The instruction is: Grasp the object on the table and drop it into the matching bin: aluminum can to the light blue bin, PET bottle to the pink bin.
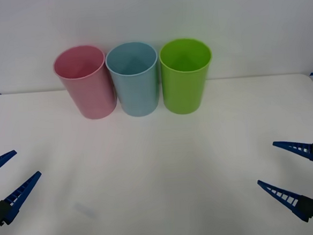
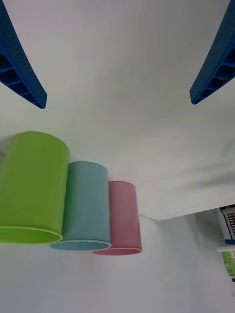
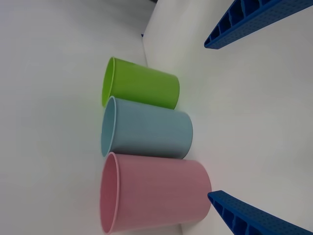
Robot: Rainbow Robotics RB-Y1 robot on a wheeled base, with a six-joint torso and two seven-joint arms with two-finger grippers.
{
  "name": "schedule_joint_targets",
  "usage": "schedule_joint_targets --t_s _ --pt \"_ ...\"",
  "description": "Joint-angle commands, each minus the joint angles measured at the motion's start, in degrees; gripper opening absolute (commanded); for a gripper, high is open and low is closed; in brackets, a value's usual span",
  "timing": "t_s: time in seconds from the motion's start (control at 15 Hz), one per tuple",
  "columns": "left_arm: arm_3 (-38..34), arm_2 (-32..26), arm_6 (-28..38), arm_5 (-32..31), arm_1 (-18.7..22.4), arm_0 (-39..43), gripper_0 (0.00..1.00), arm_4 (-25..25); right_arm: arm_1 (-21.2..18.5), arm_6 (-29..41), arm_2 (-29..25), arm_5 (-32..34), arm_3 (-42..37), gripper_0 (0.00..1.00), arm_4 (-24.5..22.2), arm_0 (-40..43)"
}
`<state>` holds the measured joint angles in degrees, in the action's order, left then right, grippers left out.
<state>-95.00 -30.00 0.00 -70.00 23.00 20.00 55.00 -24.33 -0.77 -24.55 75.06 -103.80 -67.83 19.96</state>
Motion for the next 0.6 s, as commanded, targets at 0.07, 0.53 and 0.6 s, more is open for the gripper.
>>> schedule_joint_targets --t_s 0.07,0.53,0.6 --pt "0.0 0.0 0.0 0.0 0.0 0.0 1.0 0.0 0.0 0.3 -1.0 0.6 1.6 1.0 1.5 1.3" --pt "0.0 0.0 0.0 0.0 0.0 0.0 1.0 0.0 0.0 0.3 -2.4 1.3 2.2 1.0 3.0 4.1" --pt "0.0 0.0 0.0 0.0 0.0 0.0 1.0 0.0 0.1 0.3 -2.3 1.3 2.2 1.0 3.0 4.4"
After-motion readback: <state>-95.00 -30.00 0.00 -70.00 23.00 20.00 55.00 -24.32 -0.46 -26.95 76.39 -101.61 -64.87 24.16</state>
